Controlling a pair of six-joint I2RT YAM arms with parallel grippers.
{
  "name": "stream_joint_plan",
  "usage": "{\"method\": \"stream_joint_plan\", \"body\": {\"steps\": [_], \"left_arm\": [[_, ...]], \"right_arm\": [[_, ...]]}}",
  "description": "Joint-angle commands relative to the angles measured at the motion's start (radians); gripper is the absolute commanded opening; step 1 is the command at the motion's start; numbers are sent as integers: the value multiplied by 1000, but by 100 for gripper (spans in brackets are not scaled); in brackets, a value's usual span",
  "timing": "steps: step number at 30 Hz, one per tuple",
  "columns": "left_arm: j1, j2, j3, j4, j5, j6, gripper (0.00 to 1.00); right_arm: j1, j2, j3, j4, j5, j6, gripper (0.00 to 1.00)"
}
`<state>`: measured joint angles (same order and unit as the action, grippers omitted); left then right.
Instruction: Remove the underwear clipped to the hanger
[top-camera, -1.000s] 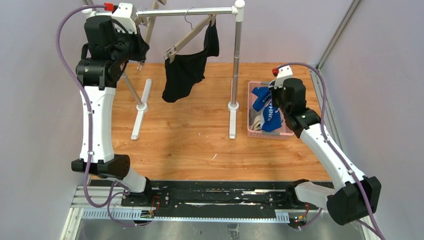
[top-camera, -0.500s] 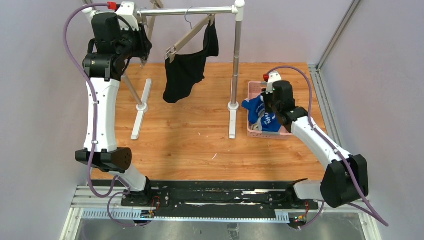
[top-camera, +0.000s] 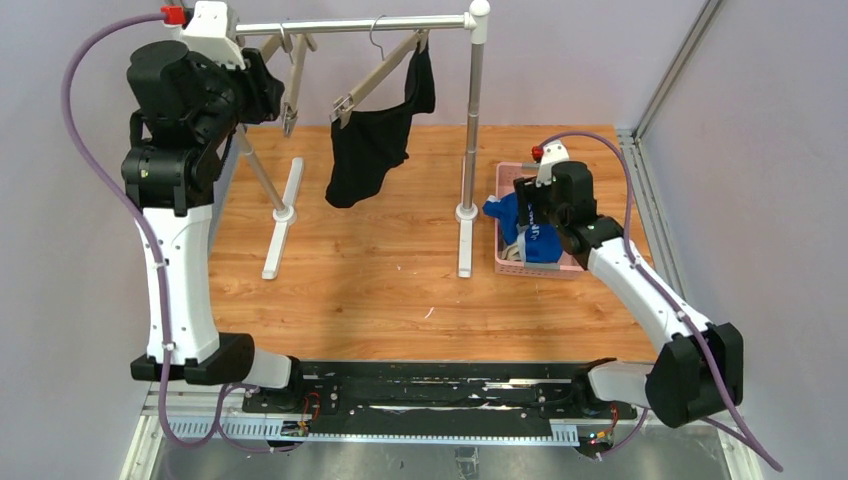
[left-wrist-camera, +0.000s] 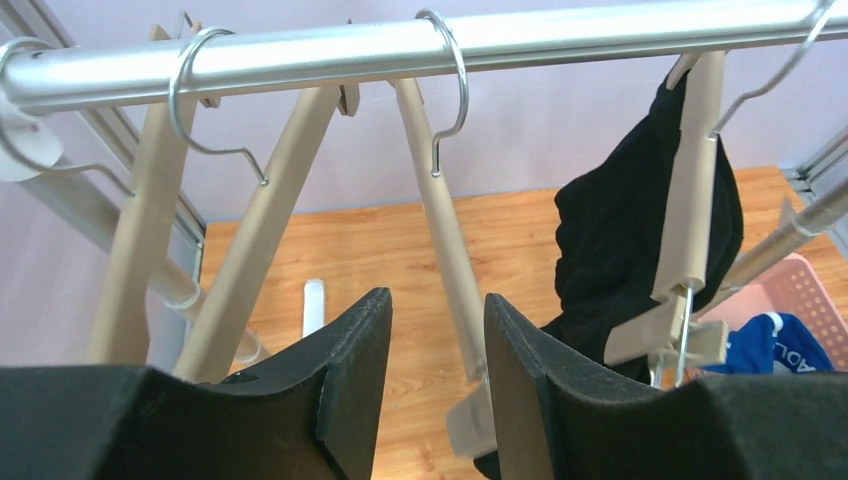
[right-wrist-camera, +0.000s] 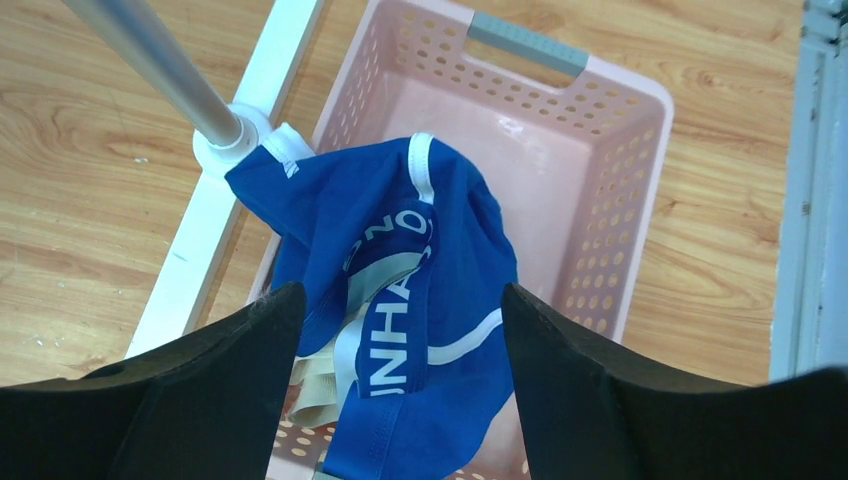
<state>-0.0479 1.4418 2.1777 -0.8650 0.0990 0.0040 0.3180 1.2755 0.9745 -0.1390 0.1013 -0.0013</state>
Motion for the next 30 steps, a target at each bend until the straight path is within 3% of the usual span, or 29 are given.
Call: {"method": "stream_joint_plan", "body": {"steps": [1,8,14,21,30], "left_arm": [[8,-62,-54,29,17,2,49],[-10,-48,-28,38,207,-36,51],[-155,30,76,38,133,0,52],[-215,149,178,45,104,5,53],[-242,197,139,87,77,27,55]], "right_arm": [[-13,-98,32,-11,7,-9,73],[-12,-238,13,-24,-23,13,74],[-11,-304,-1,-51,-29,25,75],[-7,-338,-20,-78,-43,21,76],[6,-360,-44,-82,-63,24,76]]}}
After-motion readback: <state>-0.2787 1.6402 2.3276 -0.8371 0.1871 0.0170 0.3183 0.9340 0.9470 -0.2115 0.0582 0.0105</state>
